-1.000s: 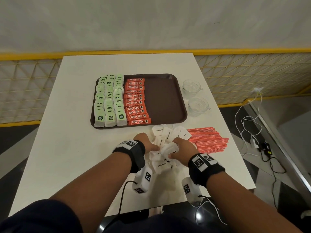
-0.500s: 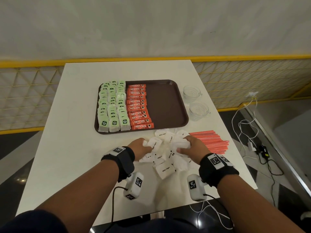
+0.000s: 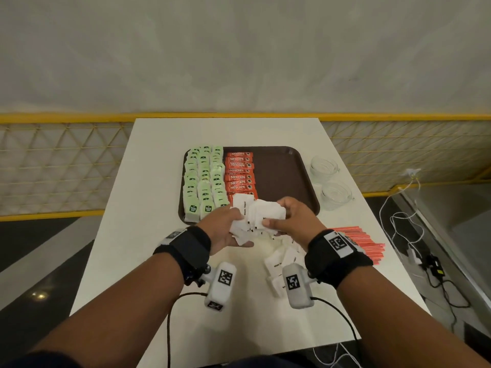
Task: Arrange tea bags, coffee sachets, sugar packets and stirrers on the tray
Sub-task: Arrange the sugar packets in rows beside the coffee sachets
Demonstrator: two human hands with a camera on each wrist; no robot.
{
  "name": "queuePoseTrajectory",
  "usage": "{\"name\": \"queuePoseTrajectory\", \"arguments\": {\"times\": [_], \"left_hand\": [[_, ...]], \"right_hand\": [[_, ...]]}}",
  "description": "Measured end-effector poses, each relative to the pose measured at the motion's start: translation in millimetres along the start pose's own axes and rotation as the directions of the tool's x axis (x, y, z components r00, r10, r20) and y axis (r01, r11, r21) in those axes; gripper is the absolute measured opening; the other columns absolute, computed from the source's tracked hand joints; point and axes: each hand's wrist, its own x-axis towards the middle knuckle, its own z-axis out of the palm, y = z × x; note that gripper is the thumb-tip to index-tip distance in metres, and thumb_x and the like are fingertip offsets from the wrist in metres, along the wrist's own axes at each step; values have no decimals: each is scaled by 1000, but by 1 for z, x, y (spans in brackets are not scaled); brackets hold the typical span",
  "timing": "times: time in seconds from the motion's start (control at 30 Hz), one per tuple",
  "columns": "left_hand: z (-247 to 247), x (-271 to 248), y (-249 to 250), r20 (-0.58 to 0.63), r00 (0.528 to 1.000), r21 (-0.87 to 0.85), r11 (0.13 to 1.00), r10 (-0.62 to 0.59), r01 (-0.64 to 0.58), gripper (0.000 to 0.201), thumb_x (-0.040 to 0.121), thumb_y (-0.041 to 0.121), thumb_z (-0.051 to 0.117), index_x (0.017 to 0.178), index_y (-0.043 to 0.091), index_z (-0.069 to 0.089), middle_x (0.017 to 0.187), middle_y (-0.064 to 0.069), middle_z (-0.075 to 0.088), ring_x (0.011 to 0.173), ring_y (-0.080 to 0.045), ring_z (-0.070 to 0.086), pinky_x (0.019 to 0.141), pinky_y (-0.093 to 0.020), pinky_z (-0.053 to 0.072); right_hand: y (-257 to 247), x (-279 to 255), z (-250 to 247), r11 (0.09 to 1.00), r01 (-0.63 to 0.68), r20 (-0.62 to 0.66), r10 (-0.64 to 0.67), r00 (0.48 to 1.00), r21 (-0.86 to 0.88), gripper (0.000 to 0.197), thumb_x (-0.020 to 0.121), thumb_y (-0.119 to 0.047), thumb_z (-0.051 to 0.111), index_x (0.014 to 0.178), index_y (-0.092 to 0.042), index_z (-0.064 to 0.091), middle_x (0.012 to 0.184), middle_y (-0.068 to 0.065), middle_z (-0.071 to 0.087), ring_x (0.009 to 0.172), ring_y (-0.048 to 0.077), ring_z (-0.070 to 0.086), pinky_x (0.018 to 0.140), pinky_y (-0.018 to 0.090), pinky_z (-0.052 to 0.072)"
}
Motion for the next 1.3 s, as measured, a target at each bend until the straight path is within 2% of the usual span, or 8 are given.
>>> {"name": "queuePoseTrajectory", "arguments": {"times": [0.27,0.33,0.47,0.53,0.7,0.87,1.07,1.3], "left_hand": [[-11,-1,21,145,988,-131,991,58,-39,42,94,34,61,131,17,53,127,-17,64,112,-39,64,89,-50,56],[-11,9,27,164,982,-126,989,93,-73,47,92,29,66,135,18,50,131,-18,61,112,-39,64,86,-49,57],[-11,27,41,66,984,-204,967,167,-151,43,93,12,63,133,20,50,127,-18,62,102,-34,68,68,-39,61],[-12,37,48,18,981,-243,953,193,-183,43,93,10,63,133,20,51,125,-18,63,99,-33,69,64,-36,61],[-16,64,65,-48,968,-257,934,245,-249,42,91,8,65,131,15,53,126,-18,64,105,-35,67,63,-33,61],[-15,97,80,-49,967,-308,917,250,-253,24,93,8,60,117,14,59,116,-14,70,99,-30,70,71,-35,60],[-19,147,98,-118,971,-360,902,208,-237,38,93,9,60,130,9,51,126,-19,65,106,-32,67,69,-34,62],[-30,191,117,-216,952,-395,873,215,-287,32,93,9,60,124,10,54,123,-16,66,105,-30,68,66,-34,62]], "right_hand": [[-33,19,15,999,36,123,-41,992,37,34,76,-9,82,104,-9,63,90,5,70,74,11,68,63,24,58],[-42,28,11,998,56,138,-57,989,13,37,75,-7,81,107,-8,62,89,2,69,72,7,69,60,22,57],[-51,58,5,990,113,79,-106,991,-89,46,70,-15,86,109,-12,61,99,5,70,86,17,70,73,35,61],[-52,73,4,991,110,22,-109,994,-74,46,70,-19,87,107,-17,59,98,4,70,84,16,70,69,30,60],[-51,107,-6,997,33,-17,-32,999,67,31,76,-18,82,98,-7,63,85,15,72,62,14,65,54,22,52],[-42,149,-17,986,-17,27,13,1000,164,20,82,-10,76,96,-1,65,80,17,72,66,18,65,61,28,54],[-41,199,-31,978,-28,89,10,996,205,6,89,-6,67,94,-4,64,82,17,72,66,16,66,62,25,53],[-22,255,-38,957,-10,-32,20,999,289,5,90,-8,66,93,-4,65,85,11,70,72,18,65,65,28,53]]}}
